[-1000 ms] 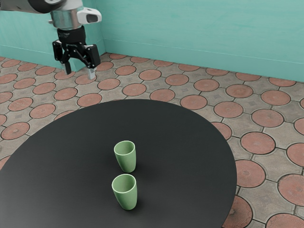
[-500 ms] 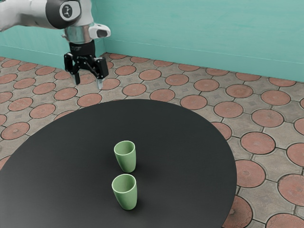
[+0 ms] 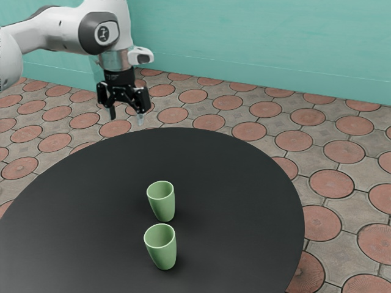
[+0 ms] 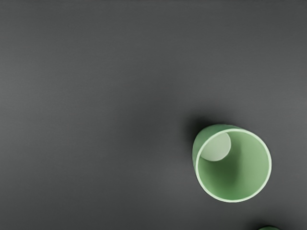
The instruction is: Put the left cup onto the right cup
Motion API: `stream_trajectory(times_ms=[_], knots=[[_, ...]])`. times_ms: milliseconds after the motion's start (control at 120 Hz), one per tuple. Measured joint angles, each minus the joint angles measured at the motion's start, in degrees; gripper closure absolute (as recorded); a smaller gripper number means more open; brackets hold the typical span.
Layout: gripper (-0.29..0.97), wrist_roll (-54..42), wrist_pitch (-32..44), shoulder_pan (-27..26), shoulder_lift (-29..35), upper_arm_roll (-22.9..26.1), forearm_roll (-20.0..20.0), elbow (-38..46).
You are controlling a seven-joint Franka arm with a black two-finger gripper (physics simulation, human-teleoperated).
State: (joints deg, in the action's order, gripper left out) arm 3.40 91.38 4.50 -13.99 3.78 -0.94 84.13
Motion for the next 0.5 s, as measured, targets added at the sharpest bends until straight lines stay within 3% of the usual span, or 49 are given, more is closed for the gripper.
stream_trajectory(times_ms=[500], knots=[[0.0,0.11,4.42,-0.19,0.06,0.14,0.04,4.56]])
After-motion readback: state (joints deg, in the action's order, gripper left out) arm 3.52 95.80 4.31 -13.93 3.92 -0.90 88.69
